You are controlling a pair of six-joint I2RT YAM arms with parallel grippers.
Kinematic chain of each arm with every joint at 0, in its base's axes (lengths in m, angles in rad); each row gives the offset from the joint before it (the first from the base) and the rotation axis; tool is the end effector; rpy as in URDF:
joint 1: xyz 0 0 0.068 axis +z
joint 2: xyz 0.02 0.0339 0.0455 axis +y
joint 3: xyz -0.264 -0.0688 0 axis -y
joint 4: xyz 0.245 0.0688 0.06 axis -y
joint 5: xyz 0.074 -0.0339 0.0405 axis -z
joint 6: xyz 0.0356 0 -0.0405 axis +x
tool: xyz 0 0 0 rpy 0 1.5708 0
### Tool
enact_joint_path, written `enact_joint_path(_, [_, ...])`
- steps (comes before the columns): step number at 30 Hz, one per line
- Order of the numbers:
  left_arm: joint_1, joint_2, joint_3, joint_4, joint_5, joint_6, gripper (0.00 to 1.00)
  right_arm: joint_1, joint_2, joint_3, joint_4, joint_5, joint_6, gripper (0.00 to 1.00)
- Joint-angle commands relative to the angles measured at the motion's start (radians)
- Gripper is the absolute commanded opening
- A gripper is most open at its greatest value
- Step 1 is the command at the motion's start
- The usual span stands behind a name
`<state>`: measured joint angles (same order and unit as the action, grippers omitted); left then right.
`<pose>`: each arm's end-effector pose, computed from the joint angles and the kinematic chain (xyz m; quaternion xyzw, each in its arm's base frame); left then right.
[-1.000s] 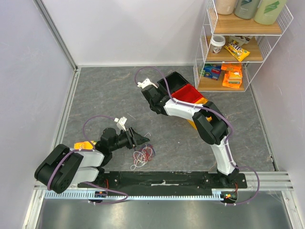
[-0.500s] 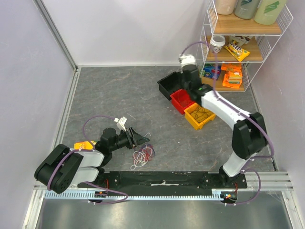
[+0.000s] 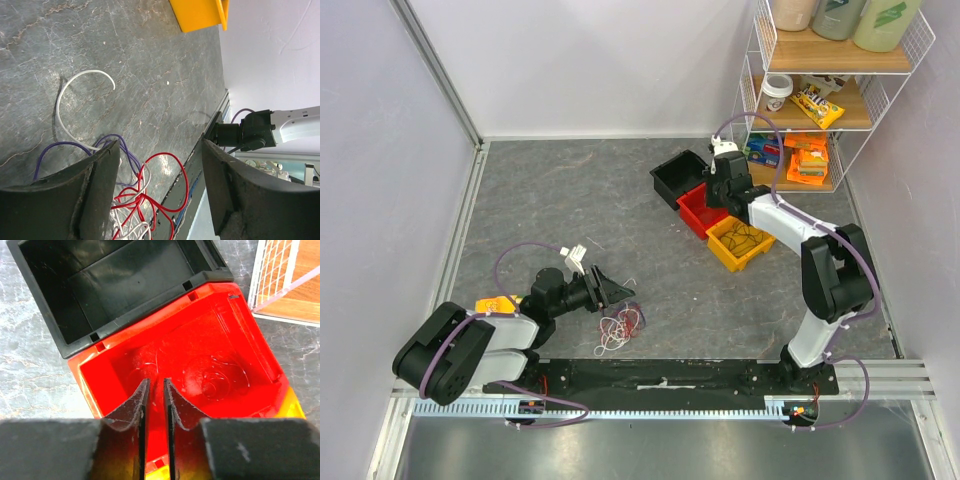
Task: Untangle the cables
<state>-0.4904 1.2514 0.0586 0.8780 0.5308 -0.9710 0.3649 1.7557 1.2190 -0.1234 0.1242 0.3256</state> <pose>0.1528 -0.1020 0.1262 -0.0362 0.7951 -0.5364 0.2806 0.3716 0.1372 0.2323 0.0097 0.8967 0.0961 0.4319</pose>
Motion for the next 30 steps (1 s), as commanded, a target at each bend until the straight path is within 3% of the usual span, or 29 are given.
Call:
enact_joint_path(1, [-0.002, -0.030, -0.006, 0.049, 0.008, 0.023, 0.74, 0.005, -0.042, 0.059, -0.039, 0.021, -0.029, 0.32])
enact_joint_path(6, [-0.002, -0.189, -0.002, -0.087, 0.021, 0.037, 0.76, 0.095, -0.143, 0.041, -0.140, 0.130, -0.071, 0.47])
enact_joint_path(9, [-0.004, -0.376, 0.044, -0.372, -0.020, 0.084, 0.75, 0.198, -0.235, -0.033, -0.160, 0.207, -0.079, 0.52])
enact_joint_path(14, [-0.002, -0.737, 0.142, -0.921, -0.201, 0.158, 0.73, 0.399, -0.341, -0.218, -0.089, 0.030, 0.022, 0.56])
enact_joint_path(17, [0.000, -0.869, 0.153, -1.102, -0.232, 0.129, 0.73, 0.498, -0.370, -0.335, 0.051, -0.148, 0.107, 0.57])
enact_joint_path(23, [-0.002, -0.850, 0.055, -1.015, -0.066, 0.060, 0.73, 0.591, -0.391, -0.513, 0.338, -0.375, 0.198, 0.61])
enact_joint_path(25, [-0.004, -0.788, 0.034, -0.953, -0.019, 0.055, 0.74, 0.600, -0.348, -0.498, 0.340, -0.457, 0.165, 0.62])
enact_joint_path(30, [-0.004, -0.653, -0.002, -0.798, 0.043, 0.040, 0.70, 0.638, -0.288, -0.475, 0.312, -0.437, 0.118, 0.62])
